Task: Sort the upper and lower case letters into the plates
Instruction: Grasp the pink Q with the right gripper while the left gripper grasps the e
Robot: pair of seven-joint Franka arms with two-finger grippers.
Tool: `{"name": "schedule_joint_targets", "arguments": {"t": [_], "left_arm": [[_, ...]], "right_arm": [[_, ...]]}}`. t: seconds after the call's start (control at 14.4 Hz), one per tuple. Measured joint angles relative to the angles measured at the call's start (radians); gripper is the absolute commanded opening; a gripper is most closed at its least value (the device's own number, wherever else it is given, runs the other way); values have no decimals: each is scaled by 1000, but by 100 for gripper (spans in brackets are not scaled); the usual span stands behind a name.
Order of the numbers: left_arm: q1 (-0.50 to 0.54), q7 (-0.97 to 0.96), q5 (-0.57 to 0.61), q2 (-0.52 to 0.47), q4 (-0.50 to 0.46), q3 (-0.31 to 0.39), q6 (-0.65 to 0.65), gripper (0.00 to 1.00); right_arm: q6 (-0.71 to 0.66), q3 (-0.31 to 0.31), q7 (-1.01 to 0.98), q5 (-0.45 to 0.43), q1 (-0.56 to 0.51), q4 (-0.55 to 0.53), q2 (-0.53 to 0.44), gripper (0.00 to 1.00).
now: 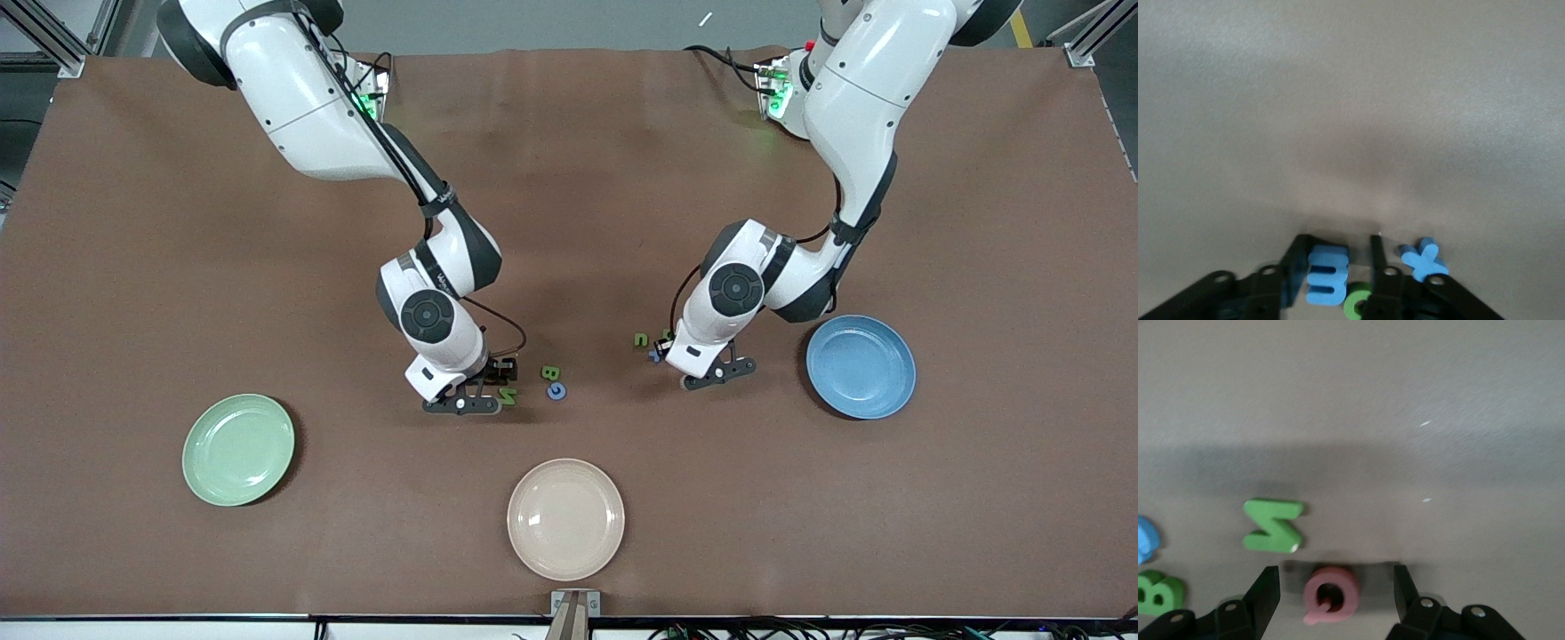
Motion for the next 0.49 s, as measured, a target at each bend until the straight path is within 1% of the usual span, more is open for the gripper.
{"name": "schedule_joint_targets", "arguments": {"t": [0.07,0.14,0.28,0.42,0.49], "left_arm": [[-6,-19,2,-4,0,0,-16,0],[-12,-40,11,-8,0,1,-35,0],[-10,-69,74,-32,6,8,-79,0],[31,-71,148,-76,33,19,-145,0],[63,-51,180,-97,48,21,-177,0]], "right_arm": [[-1,-1,7,0,8,0,0,56],[-1,-2,11,0,13,0,1,47],[-5,-6,12,-13,16,-1,2,31],[-10,-8,14,-32,16,0,-3,15],[-11,-9,15,-39,16,0,-3,11]]}}
